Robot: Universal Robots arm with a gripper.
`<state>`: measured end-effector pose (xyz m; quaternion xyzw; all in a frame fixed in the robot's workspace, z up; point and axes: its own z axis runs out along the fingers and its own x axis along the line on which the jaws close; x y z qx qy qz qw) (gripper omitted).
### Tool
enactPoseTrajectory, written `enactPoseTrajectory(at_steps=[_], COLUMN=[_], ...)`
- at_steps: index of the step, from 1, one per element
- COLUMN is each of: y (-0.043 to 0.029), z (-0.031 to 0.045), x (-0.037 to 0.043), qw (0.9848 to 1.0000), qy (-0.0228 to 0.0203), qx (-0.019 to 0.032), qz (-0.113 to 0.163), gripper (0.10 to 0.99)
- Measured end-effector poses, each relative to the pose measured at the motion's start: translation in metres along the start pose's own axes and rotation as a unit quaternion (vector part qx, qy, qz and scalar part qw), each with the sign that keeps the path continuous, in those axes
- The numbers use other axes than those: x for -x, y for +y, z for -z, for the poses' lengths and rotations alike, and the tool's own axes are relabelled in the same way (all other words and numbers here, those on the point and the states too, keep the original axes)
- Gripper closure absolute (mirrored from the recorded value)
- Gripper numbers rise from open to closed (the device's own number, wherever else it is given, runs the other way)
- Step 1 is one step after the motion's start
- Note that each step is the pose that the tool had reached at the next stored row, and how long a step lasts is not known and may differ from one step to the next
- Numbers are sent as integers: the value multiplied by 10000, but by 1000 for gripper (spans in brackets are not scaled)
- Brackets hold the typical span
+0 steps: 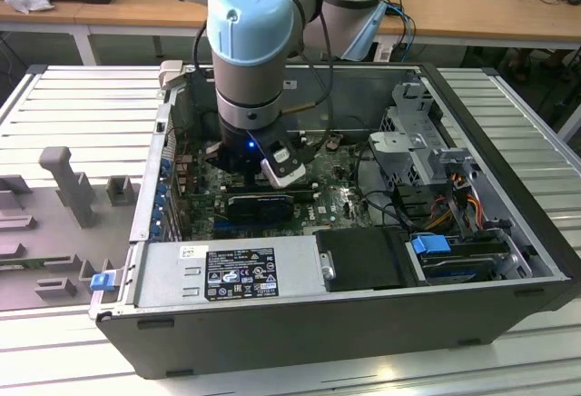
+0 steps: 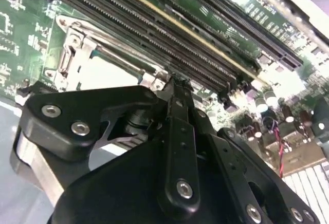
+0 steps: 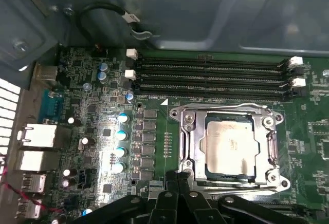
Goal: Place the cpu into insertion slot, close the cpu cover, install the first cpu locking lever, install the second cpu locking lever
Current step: 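Install the second cpu locking lever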
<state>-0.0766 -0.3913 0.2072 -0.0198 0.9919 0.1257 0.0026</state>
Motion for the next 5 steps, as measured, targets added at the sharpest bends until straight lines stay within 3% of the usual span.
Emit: enactPoseTrajectory(at_steps=[3,5], y=[26,29], z=[102,112], x=[0,1], qw=[10000,10000], qy=[1,0], qx=[-1,1], qz=[-1,0], gripper=[980,980])
